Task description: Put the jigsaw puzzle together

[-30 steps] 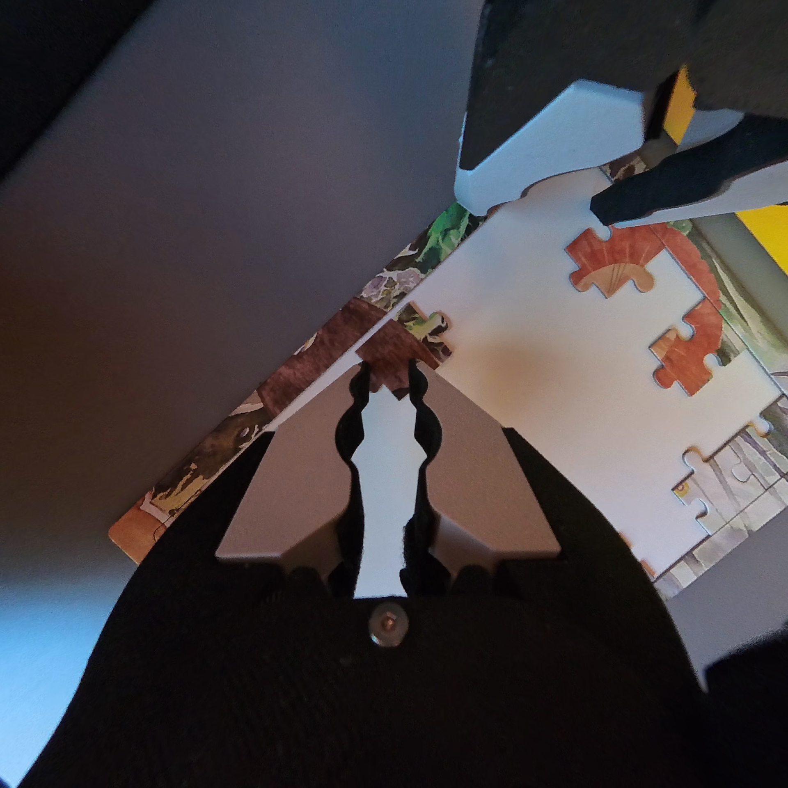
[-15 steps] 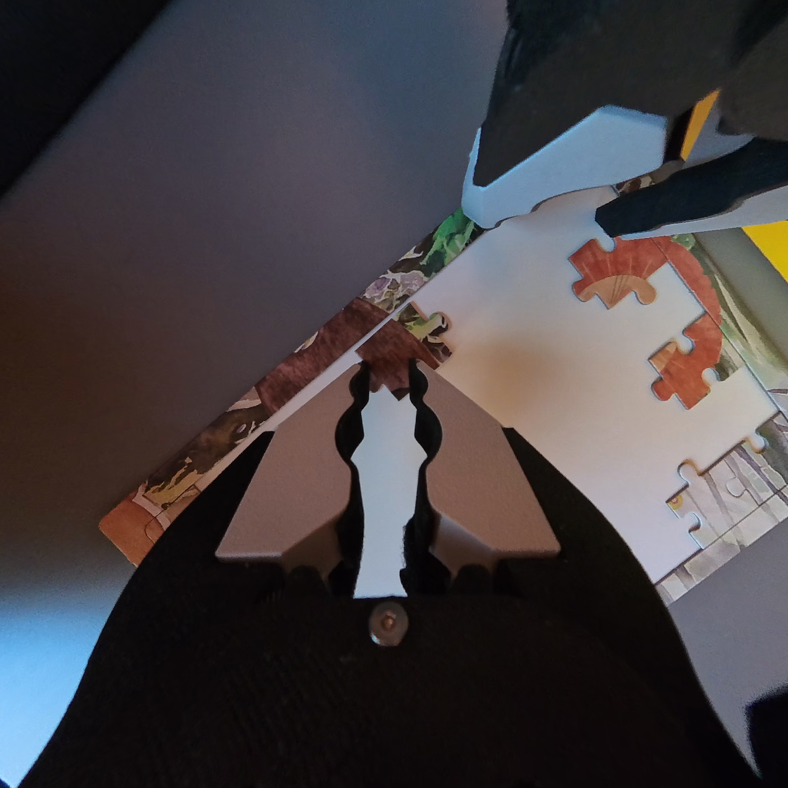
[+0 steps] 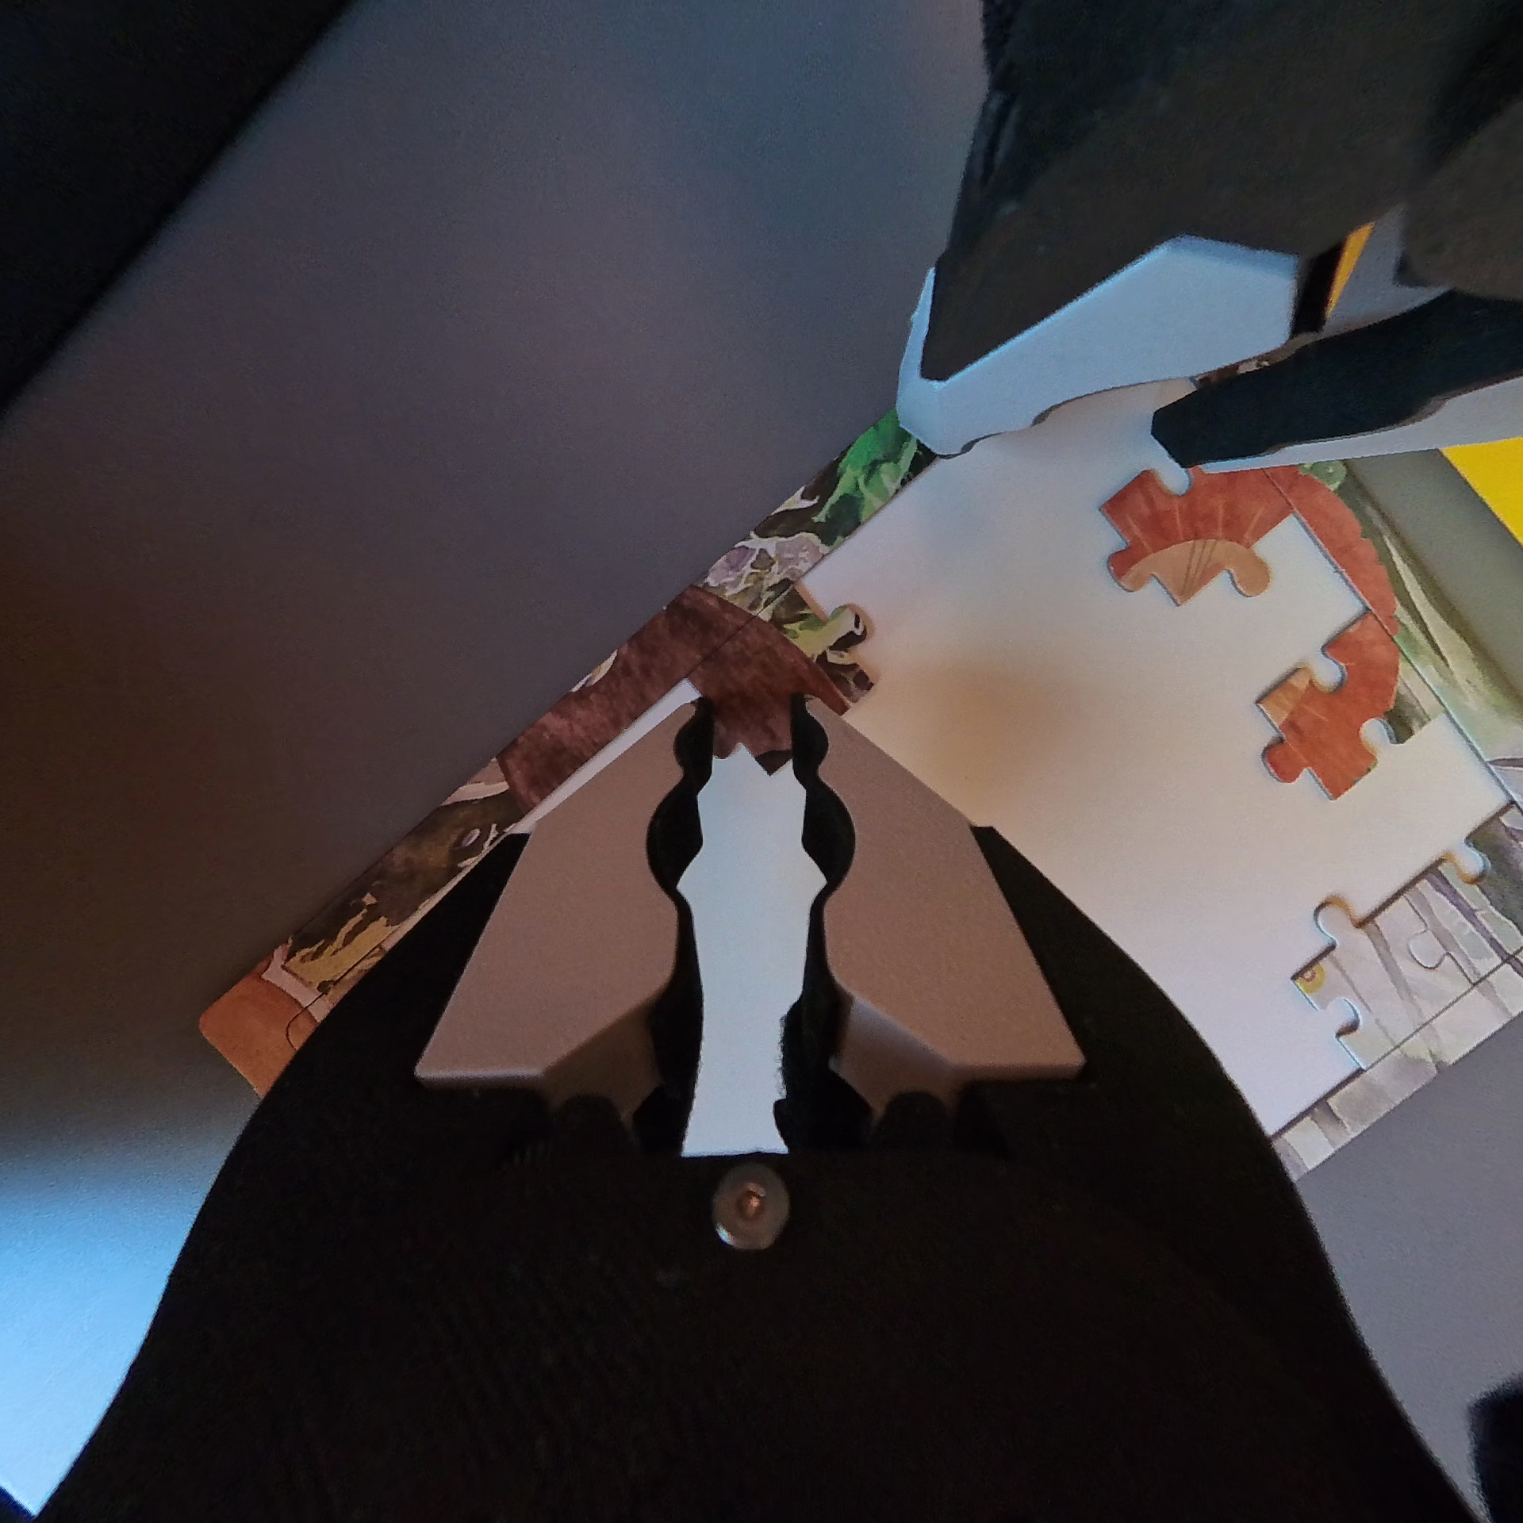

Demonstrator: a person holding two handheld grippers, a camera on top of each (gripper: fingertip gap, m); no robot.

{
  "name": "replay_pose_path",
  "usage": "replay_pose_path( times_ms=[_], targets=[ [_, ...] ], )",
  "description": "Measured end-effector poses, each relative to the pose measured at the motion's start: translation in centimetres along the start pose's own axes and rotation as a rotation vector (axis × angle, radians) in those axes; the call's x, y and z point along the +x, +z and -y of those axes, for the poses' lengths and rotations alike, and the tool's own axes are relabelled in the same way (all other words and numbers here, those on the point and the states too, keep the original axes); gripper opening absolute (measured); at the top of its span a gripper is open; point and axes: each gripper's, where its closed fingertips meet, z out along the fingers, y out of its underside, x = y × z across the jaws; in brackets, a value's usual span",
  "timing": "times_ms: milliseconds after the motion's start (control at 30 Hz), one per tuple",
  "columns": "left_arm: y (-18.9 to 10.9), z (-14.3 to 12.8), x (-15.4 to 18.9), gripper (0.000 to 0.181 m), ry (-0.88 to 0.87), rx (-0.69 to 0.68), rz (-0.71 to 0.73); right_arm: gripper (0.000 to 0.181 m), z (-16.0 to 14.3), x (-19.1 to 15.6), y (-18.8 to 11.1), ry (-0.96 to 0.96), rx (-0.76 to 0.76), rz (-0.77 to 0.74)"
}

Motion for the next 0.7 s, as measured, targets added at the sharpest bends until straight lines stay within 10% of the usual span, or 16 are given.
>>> replay_pose_path(
  times_ms=[700],
  targets=[
    [0.0, 0.1, 0.0, 0.055, 0.010, 0.001, -0.003, 0.021, 0.7, -0.9, -5.2, 0.071, 0.048, -0.275]
  ],
)
